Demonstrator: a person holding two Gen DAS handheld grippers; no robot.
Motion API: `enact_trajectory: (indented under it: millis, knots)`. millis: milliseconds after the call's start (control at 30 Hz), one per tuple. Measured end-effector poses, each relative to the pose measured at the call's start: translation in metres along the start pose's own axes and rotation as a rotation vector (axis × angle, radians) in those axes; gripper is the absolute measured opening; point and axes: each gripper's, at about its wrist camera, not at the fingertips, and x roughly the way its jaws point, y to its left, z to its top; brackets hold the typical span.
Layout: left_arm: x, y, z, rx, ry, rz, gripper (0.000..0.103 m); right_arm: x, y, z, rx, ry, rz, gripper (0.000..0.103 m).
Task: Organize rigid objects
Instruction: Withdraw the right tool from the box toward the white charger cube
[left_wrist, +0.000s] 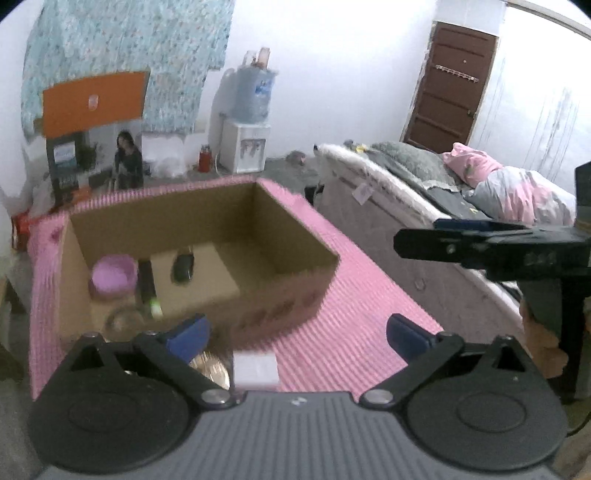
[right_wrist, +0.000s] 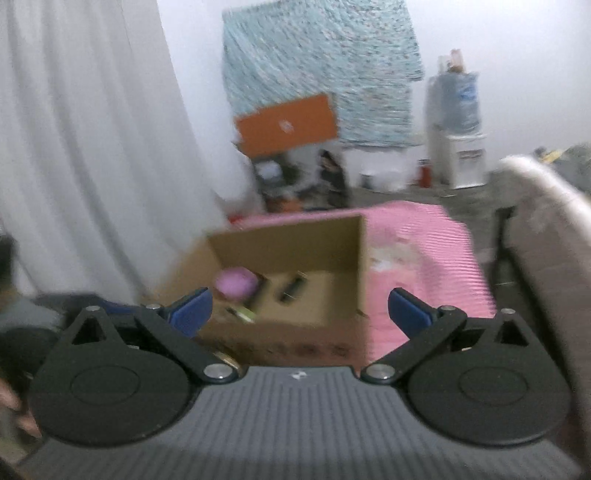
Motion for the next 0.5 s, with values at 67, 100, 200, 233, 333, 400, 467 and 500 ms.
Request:
enact_trajectory:
  millis: [67,100,200,233,333,400,467,500]
  knots:
    - [0.004,0.001,-0.016,-0.029,0.013,-0.009,0.103,0.004,0.011,-0.014,-0.085,0.035,-0.102,0.102]
    - [0.007,0.003,-0.023,-0.042,0.023,-0.008,0.103,0.006,0.015,-0.021,-0.136,0.049,-0.144,0.102]
    - [0.012,0.007,-0.040,-0.068,0.040,0.008,0.103,0.014,0.026,-0.036,-0.220,0.072,-0.189,0.102]
    - [0.013,0.009,-0.044,-0.077,0.038,0.012,0.103,0.016,0.029,-0.038,-0.226,0.074,-0.197,0.102]
    - [0.014,0.013,-0.053,-0.097,0.025,0.014,0.103,0.018,0.028,-0.039,-0.201,0.053,-0.201,0.102]
    - [0.017,0.016,-0.057,-0.105,0.030,0.017,0.103,0.017,0.024,-0.040,-0.159,0.029,-0.167,0.102]
    - [0.021,0.018,-0.059,-0.114,0.046,0.041,0.103,0.013,0.015,-0.045,-0.108,0.002,-0.070,0.102]
    - [0.024,0.019,-0.060,-0.117,0.055,0.056,0.103,0.014,0.010,-0.048,-0.070,-0.002,-0.022,0.102]
